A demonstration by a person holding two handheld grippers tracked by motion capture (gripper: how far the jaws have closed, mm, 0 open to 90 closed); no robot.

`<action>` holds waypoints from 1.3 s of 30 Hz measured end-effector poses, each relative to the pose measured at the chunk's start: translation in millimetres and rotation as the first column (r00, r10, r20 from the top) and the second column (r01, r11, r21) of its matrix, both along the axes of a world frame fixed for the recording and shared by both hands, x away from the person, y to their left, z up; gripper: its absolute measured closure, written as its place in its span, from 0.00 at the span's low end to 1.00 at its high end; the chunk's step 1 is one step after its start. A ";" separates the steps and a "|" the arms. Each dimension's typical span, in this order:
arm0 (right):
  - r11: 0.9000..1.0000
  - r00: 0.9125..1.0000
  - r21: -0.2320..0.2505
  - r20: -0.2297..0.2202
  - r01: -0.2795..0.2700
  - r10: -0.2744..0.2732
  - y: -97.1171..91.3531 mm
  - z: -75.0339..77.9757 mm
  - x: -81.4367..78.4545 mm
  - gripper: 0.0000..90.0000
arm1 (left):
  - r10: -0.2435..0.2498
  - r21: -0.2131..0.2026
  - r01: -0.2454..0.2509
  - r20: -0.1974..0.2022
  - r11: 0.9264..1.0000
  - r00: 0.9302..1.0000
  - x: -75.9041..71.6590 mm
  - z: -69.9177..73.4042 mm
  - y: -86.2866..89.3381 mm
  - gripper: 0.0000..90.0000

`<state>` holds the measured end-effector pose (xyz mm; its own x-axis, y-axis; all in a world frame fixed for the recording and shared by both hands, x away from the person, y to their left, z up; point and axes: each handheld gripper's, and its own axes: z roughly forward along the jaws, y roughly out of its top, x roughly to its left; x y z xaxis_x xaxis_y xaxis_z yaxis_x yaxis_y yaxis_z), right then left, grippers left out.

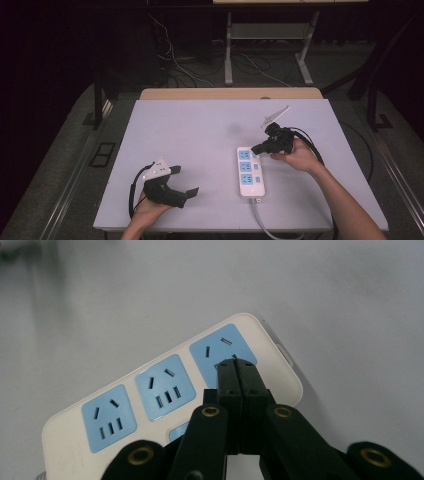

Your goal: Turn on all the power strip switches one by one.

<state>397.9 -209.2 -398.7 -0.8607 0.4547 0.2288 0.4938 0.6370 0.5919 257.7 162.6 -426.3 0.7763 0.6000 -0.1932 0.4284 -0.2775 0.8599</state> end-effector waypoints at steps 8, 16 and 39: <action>1.000 1.000 -0.004 -0.005 0.015 -0.015 0.9 -5.9 4.7 1.00 | 0.002 0.002 -0.002 0.003 1.000 1.000 0.2 0.3 0.8 0.00; 1.000 1.000 -0.014 -0.008 0.014 -0.014 2.0 -8.5 5.6 1.00 | 0.004 0.002 -0.004 0.003 1.000 1.000 0.2 0.4 1.0 0.00; 1.000 1.000 -0.026 0.017 -0.007 0.007 2.2 -14.8 4.6 1.00 | 0.002 0.004 -0.002 0.003 1.000 1.000 -0.3 0.1 -0.6 0.00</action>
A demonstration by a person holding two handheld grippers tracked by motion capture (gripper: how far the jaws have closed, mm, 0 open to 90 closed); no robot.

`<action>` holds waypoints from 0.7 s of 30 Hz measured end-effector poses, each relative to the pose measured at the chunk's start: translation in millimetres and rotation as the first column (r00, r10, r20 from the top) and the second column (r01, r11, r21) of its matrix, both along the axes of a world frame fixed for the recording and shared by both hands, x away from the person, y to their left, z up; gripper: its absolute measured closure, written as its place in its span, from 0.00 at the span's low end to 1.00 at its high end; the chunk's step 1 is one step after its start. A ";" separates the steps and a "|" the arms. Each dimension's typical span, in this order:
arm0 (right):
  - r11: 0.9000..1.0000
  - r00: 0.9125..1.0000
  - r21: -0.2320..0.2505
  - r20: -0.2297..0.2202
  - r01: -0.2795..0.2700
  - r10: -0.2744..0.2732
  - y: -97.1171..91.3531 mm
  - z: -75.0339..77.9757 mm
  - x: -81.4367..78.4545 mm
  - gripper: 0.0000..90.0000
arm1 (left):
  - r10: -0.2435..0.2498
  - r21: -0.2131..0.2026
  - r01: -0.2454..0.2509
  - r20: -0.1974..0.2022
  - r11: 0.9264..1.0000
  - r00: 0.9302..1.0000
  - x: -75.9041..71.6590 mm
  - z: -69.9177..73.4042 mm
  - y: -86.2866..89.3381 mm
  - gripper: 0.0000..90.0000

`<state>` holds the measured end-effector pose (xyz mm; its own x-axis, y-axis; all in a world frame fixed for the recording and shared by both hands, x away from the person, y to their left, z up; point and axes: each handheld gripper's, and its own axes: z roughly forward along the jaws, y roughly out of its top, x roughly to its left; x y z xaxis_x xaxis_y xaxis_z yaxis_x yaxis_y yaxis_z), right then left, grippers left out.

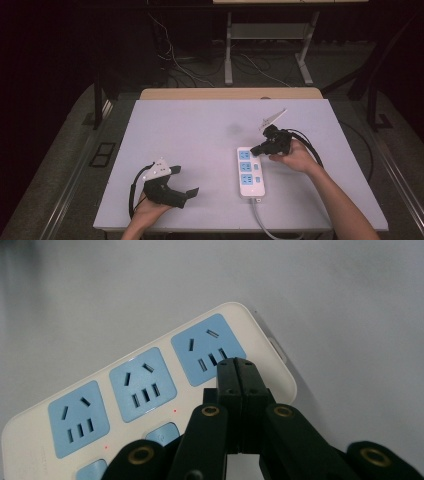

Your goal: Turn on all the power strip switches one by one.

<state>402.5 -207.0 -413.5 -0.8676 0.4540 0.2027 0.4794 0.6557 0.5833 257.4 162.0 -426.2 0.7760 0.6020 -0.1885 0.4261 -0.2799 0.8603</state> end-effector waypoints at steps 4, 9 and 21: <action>1.000 1.000 -0.014 0.017 -0.008 0.008 1.6 0.4 -1.7 1.00 | -0.001 0.002 0.001 0.002 1.000 1.000 -0.3 0.3 -0.2 0.00; 0.999 0.998 -0.034 0.058 0.003 -0.001 4.0 0.7 -4.9 1.00 | 0.002 0.004 -0.002 0.003 1.000 1.000 -0.5 0.5 0.3 0.00; 0.999 0.998 -0.031 0.060 0.011 -0.009 4.2 -0.5 -5.4 1.00 | 0.008 -0.001 -0.008 0.004 1.000 1.000 -0.6 1.0 1.6 0.00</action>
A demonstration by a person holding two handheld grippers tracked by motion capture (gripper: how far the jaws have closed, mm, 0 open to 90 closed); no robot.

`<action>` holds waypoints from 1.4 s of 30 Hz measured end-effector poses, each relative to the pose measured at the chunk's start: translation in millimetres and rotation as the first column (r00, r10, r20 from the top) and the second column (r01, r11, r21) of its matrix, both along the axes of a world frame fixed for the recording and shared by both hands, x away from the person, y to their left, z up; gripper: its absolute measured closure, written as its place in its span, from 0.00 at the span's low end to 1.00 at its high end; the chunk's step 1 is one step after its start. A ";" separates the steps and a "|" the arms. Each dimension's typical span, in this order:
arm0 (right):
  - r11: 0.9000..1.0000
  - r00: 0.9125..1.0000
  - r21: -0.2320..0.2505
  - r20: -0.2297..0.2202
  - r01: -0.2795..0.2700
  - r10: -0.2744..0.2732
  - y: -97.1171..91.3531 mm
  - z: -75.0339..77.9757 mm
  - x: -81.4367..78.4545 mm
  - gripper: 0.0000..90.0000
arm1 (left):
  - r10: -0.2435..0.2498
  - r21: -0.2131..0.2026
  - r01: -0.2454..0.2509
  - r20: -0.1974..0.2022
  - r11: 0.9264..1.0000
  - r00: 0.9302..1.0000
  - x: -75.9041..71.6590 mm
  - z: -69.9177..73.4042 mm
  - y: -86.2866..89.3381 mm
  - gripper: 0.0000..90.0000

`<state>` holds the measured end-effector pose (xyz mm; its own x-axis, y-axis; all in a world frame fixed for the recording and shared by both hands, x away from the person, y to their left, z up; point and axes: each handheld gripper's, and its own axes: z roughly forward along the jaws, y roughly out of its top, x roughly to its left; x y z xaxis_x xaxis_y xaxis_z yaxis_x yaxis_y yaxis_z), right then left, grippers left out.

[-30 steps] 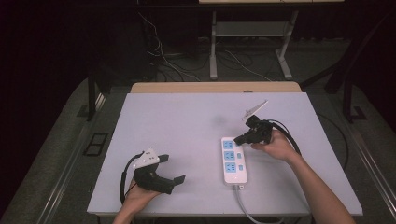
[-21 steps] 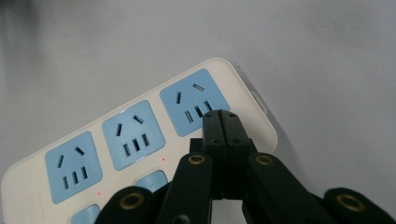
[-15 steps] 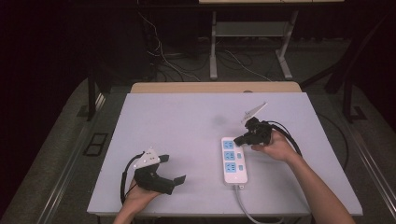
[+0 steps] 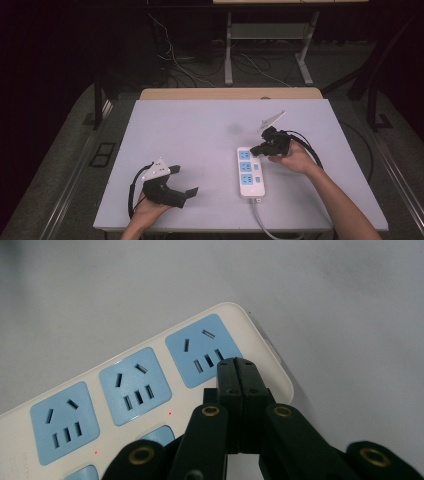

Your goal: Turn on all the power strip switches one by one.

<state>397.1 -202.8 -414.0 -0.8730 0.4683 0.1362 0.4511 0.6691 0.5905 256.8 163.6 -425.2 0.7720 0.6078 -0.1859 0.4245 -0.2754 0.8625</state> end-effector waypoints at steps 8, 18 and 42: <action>1.000 1.000 -0.015 0.006 0.001 -0.001 2.0 1.7 -1.6 1.00 | 0.001 0.003 -0.001 -0.003 1.000 1.000 1.8 -0.8 1.0 0.00; 1.000 1.000 0.003 0.002 0.015 -0.015 -0.7 10.3 -6.8 1.00 | 0.004 -0.005 -0.004 -0.002 1.000 1.000 1.2 -0.2 1.8 0.00; 0.964 0.974 0.158 0.037 0.215 -0.223 -56.7 43.7 -38.4 0.39 | 0.002 -0.006 -0.002 -0.007 1.000 1.000 1.0 -0.8 -0.4 0.00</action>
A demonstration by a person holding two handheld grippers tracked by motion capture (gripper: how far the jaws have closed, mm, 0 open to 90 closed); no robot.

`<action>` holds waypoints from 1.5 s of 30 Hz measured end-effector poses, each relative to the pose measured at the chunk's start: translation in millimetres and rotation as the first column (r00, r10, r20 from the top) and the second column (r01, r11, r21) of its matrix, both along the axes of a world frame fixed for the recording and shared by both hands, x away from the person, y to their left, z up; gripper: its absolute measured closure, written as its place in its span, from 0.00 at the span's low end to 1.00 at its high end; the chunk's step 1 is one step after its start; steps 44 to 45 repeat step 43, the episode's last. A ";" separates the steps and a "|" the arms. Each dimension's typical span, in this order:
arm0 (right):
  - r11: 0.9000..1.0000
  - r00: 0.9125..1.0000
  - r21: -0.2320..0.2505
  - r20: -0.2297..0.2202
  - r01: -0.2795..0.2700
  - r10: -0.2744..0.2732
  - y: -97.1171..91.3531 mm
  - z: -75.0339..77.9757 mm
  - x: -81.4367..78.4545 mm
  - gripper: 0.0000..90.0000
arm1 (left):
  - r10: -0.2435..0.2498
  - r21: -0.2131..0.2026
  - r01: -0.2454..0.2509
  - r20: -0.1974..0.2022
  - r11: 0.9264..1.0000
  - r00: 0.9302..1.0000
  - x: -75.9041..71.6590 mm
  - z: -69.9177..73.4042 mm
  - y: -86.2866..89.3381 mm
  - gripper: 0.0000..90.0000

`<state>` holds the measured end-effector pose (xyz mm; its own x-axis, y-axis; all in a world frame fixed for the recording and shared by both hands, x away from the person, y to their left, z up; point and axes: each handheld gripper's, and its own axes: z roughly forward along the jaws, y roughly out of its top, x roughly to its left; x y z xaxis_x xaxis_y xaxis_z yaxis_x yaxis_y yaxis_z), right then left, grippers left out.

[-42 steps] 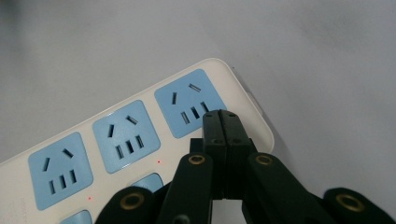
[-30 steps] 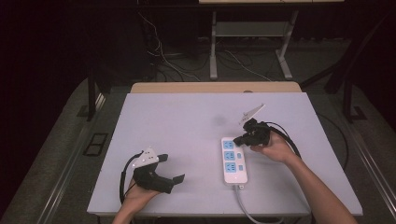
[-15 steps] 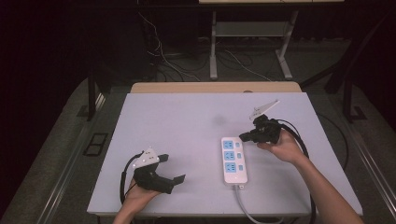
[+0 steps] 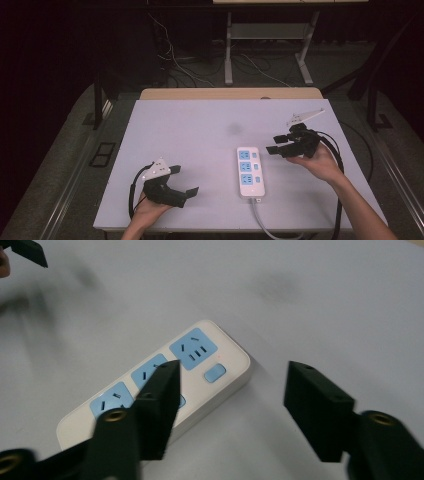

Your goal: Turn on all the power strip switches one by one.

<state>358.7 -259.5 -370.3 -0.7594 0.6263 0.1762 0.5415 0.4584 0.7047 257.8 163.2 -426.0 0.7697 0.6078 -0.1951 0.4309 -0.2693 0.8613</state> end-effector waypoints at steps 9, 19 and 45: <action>0.995 0.996 0.036 -0.018 0.088 -0.087 -19.5 -5.2 -22.7 0.00 | 0.000 -0.002 0.000 0.000 1.000 1.000 -0.3 0.1 0.0 0.00; 0.985 0.992 0.117 -0.012 0.124 -0.124 -33.9 -7.6 -54.4 0.00 | 0.002 -0.003 -0.002 0.000 1.000 1.000 -0.5 0.2 -0.1 0.00; 0.946 0.974 0.250 0.045 0.206 -0.224 -53.6 -54.2 -114.9 0.00 | 0.001 0.002 -0.001 0.000 1.000 1.000 0.5 -0.1 0.7 0.00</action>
